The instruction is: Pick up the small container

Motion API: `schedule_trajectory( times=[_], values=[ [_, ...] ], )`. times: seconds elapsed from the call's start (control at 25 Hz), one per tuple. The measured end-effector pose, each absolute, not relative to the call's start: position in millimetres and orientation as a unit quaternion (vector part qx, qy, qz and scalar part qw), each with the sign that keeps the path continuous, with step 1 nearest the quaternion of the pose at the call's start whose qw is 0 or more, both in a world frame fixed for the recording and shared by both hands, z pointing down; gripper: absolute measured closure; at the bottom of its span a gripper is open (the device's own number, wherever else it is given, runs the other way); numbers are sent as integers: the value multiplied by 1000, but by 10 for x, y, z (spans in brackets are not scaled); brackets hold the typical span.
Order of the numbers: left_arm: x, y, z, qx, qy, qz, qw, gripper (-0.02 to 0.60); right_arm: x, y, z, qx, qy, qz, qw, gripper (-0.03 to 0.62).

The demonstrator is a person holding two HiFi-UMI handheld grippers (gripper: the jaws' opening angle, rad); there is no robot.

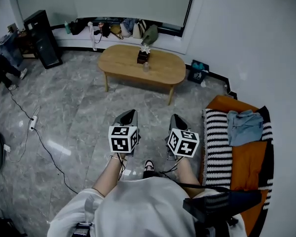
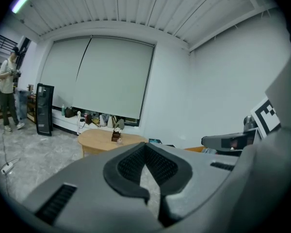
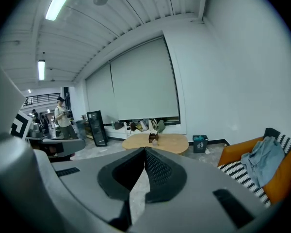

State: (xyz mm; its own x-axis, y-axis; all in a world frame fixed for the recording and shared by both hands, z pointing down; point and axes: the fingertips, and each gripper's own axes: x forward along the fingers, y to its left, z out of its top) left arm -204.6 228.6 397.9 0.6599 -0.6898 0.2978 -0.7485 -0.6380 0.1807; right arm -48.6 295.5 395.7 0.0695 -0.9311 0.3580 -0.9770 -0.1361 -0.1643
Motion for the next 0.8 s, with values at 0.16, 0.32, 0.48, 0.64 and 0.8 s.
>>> schedule_trajectory(
  times=[0.16, 0.32, 0.48, 0.64, 0.8],
  values=[
    [-1794, 1976, 3935, 898, -404, 99, 145, 574, -240, 2625, 3889, 724, -661, 188, 60, 571],
    [-1538, 1686, 3853, 899, -404, 94, 141, 574, 6, 2313, 3816, 720, -666, 184, 62, 571],
    [-1342, 1403, 3806, 898, -409, 92, 138, 574, 203, 2027, 3770, 715, -672, 181, 62, 571],
    [-1155, 1175, 3801, 895, -415, 93, 136, 574, 420, 1791, 3753, 712, -676, 179, 61, 571],
    [-980, 947, 3802, 894, -417, 98, 131, 574, 607, 1549, 3760, 710, -679, 180, 58, 571]
  ],
)
